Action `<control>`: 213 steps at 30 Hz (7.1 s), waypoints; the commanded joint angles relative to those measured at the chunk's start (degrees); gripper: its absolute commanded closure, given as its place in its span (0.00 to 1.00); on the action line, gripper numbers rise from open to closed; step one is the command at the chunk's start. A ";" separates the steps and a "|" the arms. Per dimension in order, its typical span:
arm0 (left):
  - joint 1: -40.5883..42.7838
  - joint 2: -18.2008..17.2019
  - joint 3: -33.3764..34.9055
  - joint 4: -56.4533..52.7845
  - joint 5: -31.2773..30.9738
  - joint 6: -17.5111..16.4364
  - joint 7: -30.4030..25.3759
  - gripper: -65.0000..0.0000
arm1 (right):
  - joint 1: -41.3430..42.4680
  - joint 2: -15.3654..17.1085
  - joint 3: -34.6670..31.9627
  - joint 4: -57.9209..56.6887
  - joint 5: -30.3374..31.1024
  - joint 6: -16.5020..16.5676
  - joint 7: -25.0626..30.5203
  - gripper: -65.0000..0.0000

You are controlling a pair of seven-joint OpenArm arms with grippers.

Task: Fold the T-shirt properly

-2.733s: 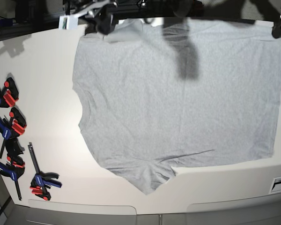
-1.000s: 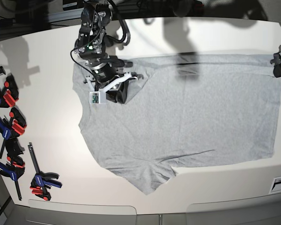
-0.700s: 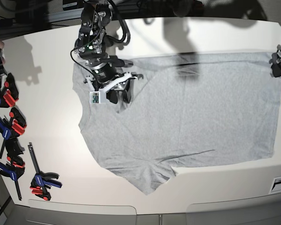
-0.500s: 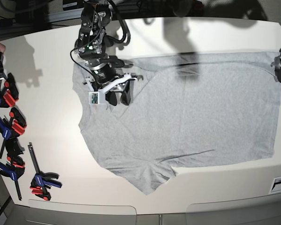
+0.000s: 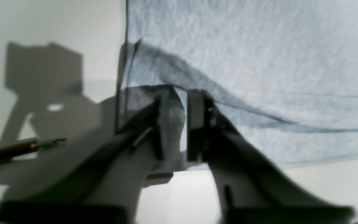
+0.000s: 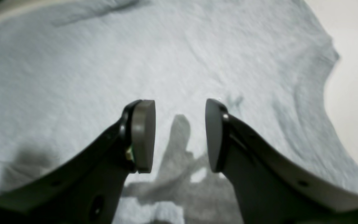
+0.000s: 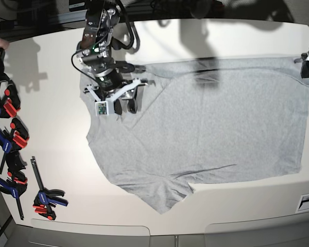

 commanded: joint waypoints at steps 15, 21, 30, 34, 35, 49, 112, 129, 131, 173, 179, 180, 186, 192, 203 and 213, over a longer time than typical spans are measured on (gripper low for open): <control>-0.46 0.37 0.66 0.72 3.17 -0.52 -4.35 1.00 | -3.93 -0.14 -0.07 1.09 -6.91 -12.94 1.68 0.64; -0.46 0.61 8.57 0.72 14.21 7.89 -10.95 1.00 | -3.96 0.39 -0.07 0.94 -8.44 -13.16 1.68 0.72; -0.44 0.61 12.41 0.72 17.25 11.65 -7.45 1.00 | -4.59 4.02 -0.07 -6.84 -8.39 -13.46 0.79 1.00; 0.35 0.61 12.41 0.72 17.11 11.65 -6.64 1.00 | -6.78 5.18 -0.07 -7.43 -8.44 -13.44 0.83 1.00; 0.70 0.61 12.39 0.72 16.33 11.67 -6.64 1.00 | -7.50 5.73 0.04 -7.43 -8.41 -13.46 0.79 1.00; 6.10 0.61 12.09 0.72 11.65 11.65 -5.57 1.00 | -14.12 8.70 0.02 -7.43 -7.76 -13.40 2.73 1.00; 20.31 2.45 8.72 0.72 9.22 11.67 -6.23 1.00 | -26.10 8.70 -0.07 -6.93 -7.76 -13.38 1.25 1.00; 21.77 3.93 0.90 0.74 0.35 6.88 -3.63 1.00 | -34.60 8.70 -0.07 1.90 -7.76 -13.40 1.44 1.00; 21.77 3.89 0.87 0.79 -2.38 6.88 -3.43 1.00 | -34.58 8.70 -0.07 1.90 -7.74 -13.40 1.73 1.00; 21.29 3.91 -19.30 22.80 -20.76 -0.52 2.47 0.64 | 24.57 14.78 -0.07 -25.64 -8.15 -7.78 6.64 0.52; 21.29 3.93 -19.30 22.80 -19.82 -0.52 2.49 0.64 | 41.68 21.99 -0.07 -51.49 -2.54 0.11 3.98 0.51; 21.29 3.93 -19.30 22.80 -19.82 -0.52 2.47 0.64 | 44.13 23.17 -0.07 -56.04 -0.50 1.99 3.30 0.51; 21.29 3.93 -19.30 22.80 -19.82 -0.52 2.10 0.64 | 52.72 27.15 -0.09 -76.74 7.34 9.22 1.44 0.51; 21.24 3.93 -19.30 22.80 -19.82 -0.52 1.05 0.64 | 51.25 25.44 -0.09 -77.90 8.83 10.95 0.28 0.51; 20.46 3.91 -19.30 22.80 -19.82 -0.52 1.42 0.64 | 51.28 23.17 -0.09 -77.88 8.81 12.15 0.31 0.55; 7.74 -0.04 -14.01 20.26 -14.75 4.15 1.05 0.64 | 51.28 22.93 -0.09 -77.88 8.81 12.13 1.53 1.00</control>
